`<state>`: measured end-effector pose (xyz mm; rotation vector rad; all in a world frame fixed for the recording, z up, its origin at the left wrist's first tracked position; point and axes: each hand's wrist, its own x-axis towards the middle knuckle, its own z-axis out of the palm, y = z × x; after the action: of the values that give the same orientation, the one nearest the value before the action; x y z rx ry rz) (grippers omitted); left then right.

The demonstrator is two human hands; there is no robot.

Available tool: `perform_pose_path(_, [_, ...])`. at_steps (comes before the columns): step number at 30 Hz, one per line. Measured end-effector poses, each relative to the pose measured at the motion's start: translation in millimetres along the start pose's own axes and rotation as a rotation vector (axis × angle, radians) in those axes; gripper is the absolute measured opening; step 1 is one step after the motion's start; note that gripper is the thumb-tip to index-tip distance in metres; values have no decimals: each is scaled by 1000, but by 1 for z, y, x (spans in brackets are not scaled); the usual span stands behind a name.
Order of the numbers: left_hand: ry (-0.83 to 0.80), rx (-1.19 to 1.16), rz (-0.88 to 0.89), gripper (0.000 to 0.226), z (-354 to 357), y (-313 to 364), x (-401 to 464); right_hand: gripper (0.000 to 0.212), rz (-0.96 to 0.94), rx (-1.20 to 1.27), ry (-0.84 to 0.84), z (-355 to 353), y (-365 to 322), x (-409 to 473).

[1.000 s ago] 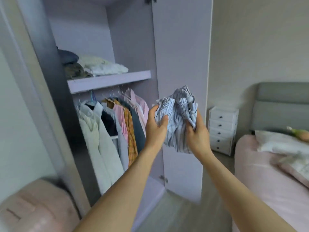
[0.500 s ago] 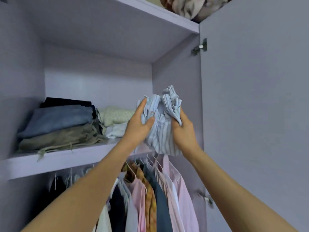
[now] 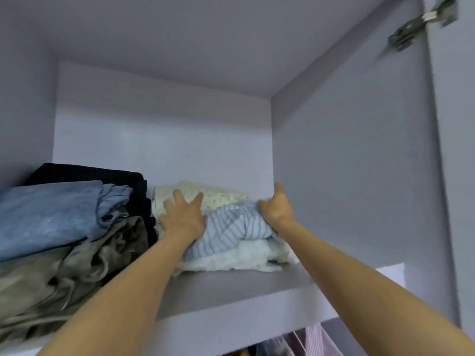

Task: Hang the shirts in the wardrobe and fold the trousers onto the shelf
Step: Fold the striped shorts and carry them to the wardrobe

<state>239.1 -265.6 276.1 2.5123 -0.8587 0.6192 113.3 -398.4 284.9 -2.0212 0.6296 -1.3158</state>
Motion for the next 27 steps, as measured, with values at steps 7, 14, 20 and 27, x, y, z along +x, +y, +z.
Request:
perform_pose_path(7, [-628, -339, 363, 58, 5, 20, 5, 44, -293, -434, -736, -3, 55, 2])
perform_pose_path(14, [76, -221, 226, 37, -27, 63, -60, 36, -483, -435, -289, -84, 49, -77])
perform_pose_path(20, [189, -983, 713, 24, -14, 178, -237, 28, -158, -476, -49, -287, 69, -260])
perform_pose_path(27, [-435, -1322, 1057, 24, 12, 342, -532, 24, 491, -710, 221, -490, 73, -540])
